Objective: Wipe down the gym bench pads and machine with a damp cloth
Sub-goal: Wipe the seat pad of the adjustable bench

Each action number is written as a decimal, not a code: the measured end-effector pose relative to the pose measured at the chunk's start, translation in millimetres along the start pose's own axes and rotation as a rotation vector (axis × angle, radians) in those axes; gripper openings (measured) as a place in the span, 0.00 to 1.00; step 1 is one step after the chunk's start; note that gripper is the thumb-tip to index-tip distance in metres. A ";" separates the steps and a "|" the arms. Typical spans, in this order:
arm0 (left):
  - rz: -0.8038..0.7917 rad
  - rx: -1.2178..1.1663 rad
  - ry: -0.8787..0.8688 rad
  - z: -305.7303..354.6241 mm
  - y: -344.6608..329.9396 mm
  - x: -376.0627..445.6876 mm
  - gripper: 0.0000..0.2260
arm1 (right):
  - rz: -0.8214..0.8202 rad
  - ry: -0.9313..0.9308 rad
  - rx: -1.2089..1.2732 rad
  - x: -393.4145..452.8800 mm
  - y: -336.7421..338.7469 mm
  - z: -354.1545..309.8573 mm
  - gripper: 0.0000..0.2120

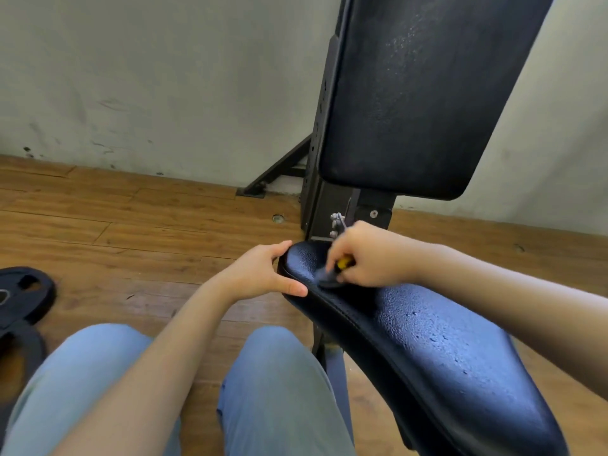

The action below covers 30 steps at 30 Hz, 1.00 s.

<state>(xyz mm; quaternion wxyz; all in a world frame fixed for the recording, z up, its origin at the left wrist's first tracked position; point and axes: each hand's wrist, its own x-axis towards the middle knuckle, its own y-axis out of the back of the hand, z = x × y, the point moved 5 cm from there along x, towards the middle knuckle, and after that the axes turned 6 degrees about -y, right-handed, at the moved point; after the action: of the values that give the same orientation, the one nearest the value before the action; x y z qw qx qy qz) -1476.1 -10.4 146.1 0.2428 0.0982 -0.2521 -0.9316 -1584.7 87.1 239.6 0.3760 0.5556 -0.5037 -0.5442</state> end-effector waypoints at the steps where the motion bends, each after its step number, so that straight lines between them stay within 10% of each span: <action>1: 0.000 -0.009 0.004 -1.1 0.4 0.9 0.45 | -0.078 0.009 -0.007 -16.4 2.7 -0.7 0.09; 4: -0.005 -0.029 0.002 -0.9 1.9 3.5 0.46 | -0.230 -0.037 0.054 -21.9 9.3 7.2 0.09; 11: -0.037 0.007 0.016 1.5 4.6 0.1 0.55 | 0.182 -0.124 0.094 72.8 11.1 19.5 0.10; 22: -0.026 0.013 0.006 1.6 2.6 4.2 0.45 | -0.167 -0.095 -0.005 -24.2 11.0 2.2 0.08; 27: -0.015 -0.001 0.006 -0.7 3.5 4.2 0.46 | 0.177 -0.242 0.112 48.6 25.4 32.2 0.09; 30: -0.012 -0.005 0.000 -1.2 4.0 5.5 0.46 | 0.116 -0.264 0.068 66.7 7.8 37.1 0.10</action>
<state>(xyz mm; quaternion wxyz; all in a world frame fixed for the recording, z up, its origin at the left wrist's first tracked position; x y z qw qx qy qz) -1478.9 -16.7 146.8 0.2377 0.0991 -0.2493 -0.9335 -1629.0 25.7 227.5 0.3182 0.4618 -0.5982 -0.5724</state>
